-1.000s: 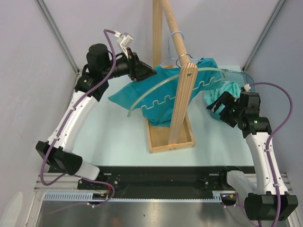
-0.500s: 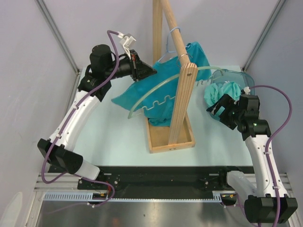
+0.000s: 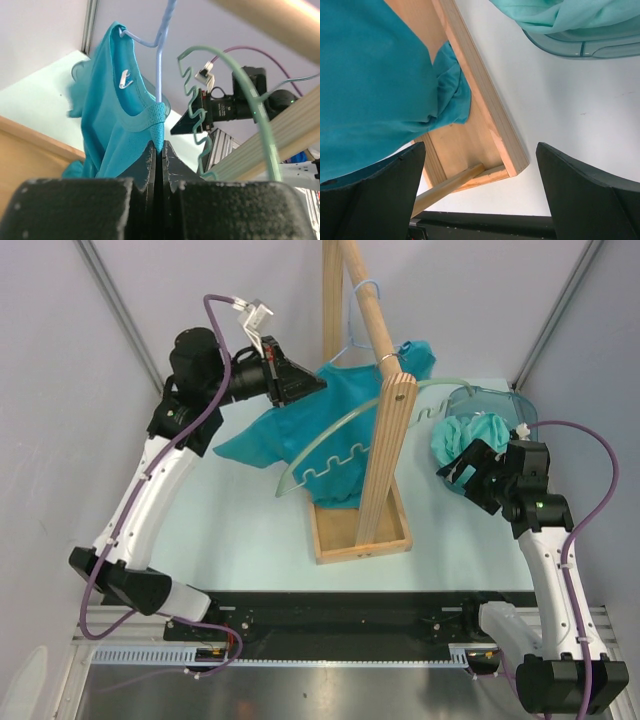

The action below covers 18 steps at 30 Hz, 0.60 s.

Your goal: Remove the t-shirt from the hanger

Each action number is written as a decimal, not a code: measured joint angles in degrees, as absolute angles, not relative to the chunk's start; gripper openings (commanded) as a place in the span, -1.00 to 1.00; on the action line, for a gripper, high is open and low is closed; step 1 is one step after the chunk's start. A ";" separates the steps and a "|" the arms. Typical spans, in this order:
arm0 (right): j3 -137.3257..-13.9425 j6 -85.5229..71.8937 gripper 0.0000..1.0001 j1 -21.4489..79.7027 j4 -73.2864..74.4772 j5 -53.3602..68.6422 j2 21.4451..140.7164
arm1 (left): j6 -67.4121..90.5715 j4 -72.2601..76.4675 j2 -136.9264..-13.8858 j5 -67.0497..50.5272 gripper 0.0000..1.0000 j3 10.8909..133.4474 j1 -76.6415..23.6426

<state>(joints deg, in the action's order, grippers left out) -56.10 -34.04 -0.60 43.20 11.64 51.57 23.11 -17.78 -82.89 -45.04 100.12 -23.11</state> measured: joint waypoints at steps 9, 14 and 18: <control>-56.29 -34.00 0.94 -0.60 44.77 11.31 51.40 | 27.40 -22.04 -76.73 -34.28 -0.99 101.97 -21.12; -56.27 -34.02 0.93 -0.60 44.84 11.42 51.13 | 29.82 -24.43 -72.73 -28.10 -0.99 99.33 -15.84; -55.92 -34.04 0.93 -0.60 43.35 12.84 50.22 | 31.05 -22.41 -68.55 -27.68 -0.99 90.48 -13.58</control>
